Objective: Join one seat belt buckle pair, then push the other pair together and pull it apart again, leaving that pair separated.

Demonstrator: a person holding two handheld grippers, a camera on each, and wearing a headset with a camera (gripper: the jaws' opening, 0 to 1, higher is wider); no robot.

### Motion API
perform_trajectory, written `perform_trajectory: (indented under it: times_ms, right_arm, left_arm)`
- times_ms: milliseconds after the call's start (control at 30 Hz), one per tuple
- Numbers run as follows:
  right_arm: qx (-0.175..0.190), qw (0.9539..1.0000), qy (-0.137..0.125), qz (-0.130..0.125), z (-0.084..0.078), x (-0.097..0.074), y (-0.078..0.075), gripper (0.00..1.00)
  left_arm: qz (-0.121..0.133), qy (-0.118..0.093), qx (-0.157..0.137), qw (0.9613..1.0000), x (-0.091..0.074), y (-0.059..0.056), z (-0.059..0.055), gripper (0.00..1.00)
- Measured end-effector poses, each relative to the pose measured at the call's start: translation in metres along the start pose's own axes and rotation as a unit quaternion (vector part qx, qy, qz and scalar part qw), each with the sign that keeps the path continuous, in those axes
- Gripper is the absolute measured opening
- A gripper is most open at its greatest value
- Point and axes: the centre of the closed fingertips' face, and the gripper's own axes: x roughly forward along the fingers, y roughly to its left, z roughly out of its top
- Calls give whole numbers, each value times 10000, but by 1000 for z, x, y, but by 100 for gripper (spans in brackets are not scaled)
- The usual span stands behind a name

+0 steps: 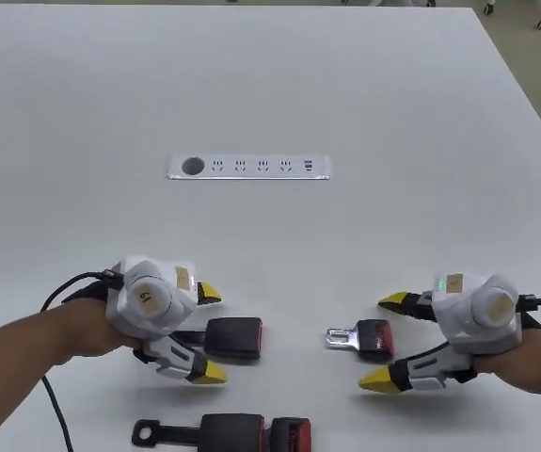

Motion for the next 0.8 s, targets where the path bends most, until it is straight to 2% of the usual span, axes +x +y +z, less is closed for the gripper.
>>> perform_trajectory:
  times_ms: [100, 200, 333, 467, 667, 733, 800]
  right_arm:
    - [-17, 10000, 33, 57, 0, 1, 1, 72]
    - [-184, 9998, 69, 79, -1, 0, 3, 69]
    - [-283, 9995, 108, 85, -1, 0, 2, 66]
    - [-442, 9989, 133, 67, -1, 0, 3, 59]
    - [-479, 9987, 171, 35, -2, -2, 1, 55]
    - [-491, 9986, 204, 4, -3, -3, -1, 52]
    - [-444, 9988, 214, -16, -4, -4, -4, 48]
  left_arm:
    - [-42, 32, 40, 10000, 3, 0, -2, 67]
    - [-50, 99, 57, 9999, 6, 3, -6, 65]
    - [-66, 89, 70, 9999, 7, 2, -7, 62]
    - [-44, 48, 103, 9999, 8, 4, -6, 60]
    - [-14, 70, 238, 9997, 10, 7, -10, 57]
    - [32, 128, 364, 9992, 10, 8, -11, 54]
    - [30, 125, 341, 9993, 9, 9, -11, 53]
